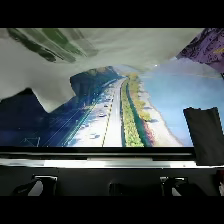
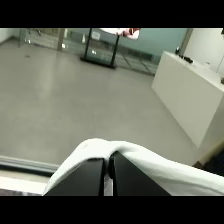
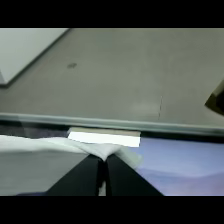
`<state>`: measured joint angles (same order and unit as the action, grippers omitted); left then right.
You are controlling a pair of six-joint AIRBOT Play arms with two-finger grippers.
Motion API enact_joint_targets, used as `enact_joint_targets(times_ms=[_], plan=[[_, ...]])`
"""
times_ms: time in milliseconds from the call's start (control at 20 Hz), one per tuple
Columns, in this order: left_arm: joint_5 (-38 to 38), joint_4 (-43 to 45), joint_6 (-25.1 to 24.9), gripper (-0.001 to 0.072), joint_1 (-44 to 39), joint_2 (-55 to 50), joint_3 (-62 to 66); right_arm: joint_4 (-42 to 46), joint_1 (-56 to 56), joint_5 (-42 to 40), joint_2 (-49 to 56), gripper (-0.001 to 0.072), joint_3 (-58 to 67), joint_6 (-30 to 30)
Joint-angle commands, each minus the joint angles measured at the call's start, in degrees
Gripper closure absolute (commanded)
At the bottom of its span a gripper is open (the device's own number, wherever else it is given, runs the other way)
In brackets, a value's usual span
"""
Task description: Fold the clothes and pants, and hang the long-sleeved shirts on hangers.
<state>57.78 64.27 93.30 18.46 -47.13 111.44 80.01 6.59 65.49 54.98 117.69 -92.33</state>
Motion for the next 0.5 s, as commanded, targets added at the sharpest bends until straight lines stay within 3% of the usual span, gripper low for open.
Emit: enact_joint_targets(times_ms=[0, 250, 450], plan=[[1.16, 7.69, 5.55, 0.0689, 0.04, 5.27, 2.19, 1.01, 0.02, -0.68, -5.97, 0.0680, 1.62, -0.13], [12.13, 9.27, 7.82, 0.0690, 0.02, 0.70, 2.14, 5.40, 0.02, 5.31, -1.95, 0.0680, 0.33, -8.81], [25.11, 8.50, 4.28, 0.0690, -0.13, -12.70, -0.70, 5.22, 0.02, 11.87, 10.58, 0.0680, -2.49, -10.86]])
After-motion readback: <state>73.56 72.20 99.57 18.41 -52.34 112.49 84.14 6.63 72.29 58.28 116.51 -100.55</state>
